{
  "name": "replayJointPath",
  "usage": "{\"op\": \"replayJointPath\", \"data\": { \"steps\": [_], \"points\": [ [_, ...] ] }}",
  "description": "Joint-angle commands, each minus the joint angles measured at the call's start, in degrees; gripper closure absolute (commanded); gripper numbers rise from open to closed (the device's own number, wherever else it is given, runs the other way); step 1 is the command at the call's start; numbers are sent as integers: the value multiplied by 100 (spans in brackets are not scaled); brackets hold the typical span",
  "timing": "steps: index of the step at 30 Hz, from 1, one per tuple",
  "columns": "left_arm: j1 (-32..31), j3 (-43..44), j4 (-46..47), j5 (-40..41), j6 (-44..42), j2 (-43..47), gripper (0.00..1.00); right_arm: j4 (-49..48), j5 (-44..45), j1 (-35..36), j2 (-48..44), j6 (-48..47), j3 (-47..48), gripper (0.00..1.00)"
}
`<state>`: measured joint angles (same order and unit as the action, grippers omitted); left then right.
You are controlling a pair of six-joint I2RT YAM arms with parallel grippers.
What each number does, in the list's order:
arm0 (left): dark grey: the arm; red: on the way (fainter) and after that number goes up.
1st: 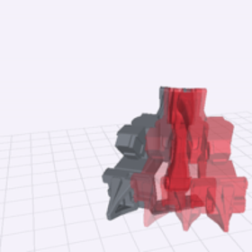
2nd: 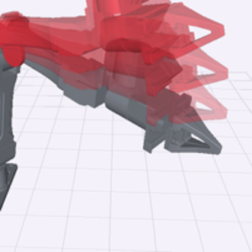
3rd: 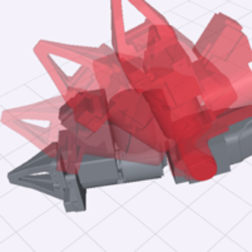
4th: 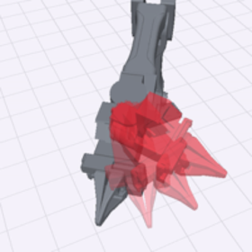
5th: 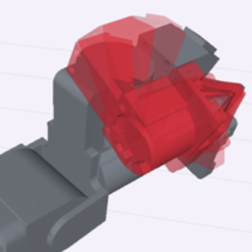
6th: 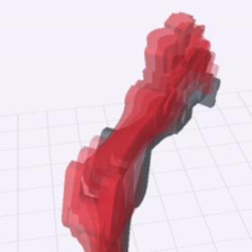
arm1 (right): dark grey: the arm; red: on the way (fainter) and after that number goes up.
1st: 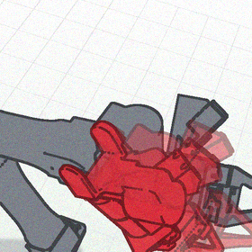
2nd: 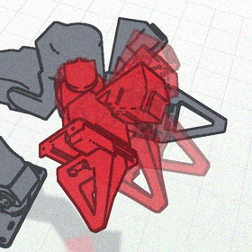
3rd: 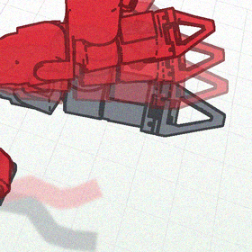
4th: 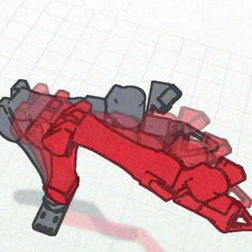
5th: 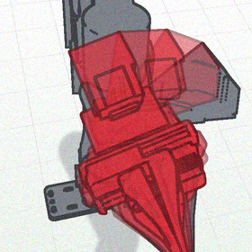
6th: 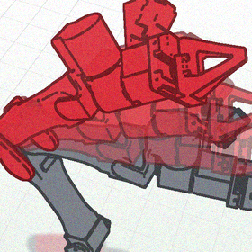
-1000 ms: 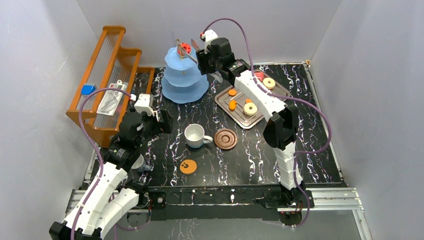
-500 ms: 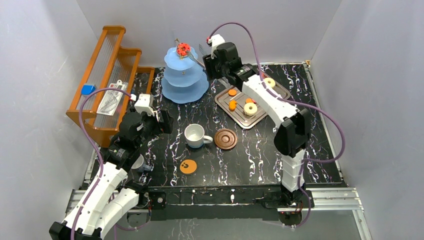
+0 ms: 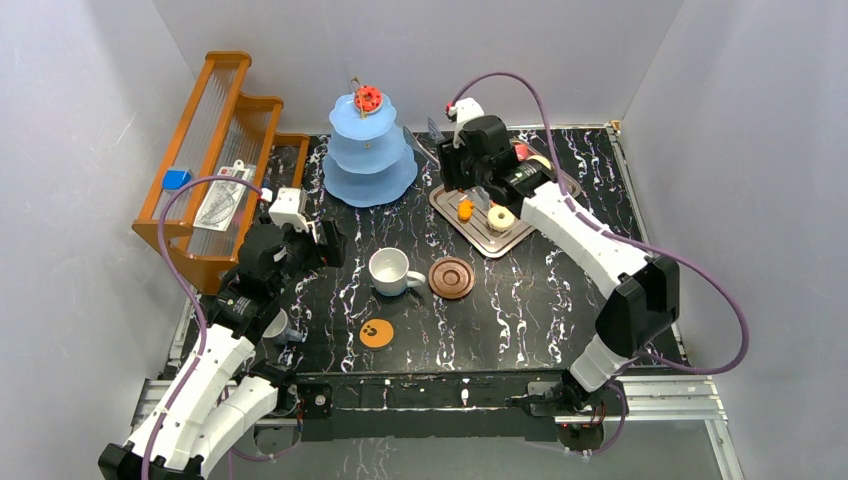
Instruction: Serve the afternoon tea
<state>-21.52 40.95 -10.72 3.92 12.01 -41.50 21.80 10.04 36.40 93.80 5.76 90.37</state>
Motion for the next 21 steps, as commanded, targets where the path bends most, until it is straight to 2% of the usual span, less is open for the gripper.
{"op": "replayJointPath", "data": {
  "steps": [1,9,14,21],
  "points": [
    [-28,34,79,50,-23,-2,2,260,263,28,-638,360,-388,42],
    [-28,18,79,-1,-29,-8,2,1183,523,-9,-960,862,-1104,43],
    [-28,27,93,-17,-50,-21,2,930,494,-27,-1115,967,-1769,43],
    [-28,18,101,-77,-39,-5,2,924,532,-173,-984,1216,-2017,44]
  ]
}}
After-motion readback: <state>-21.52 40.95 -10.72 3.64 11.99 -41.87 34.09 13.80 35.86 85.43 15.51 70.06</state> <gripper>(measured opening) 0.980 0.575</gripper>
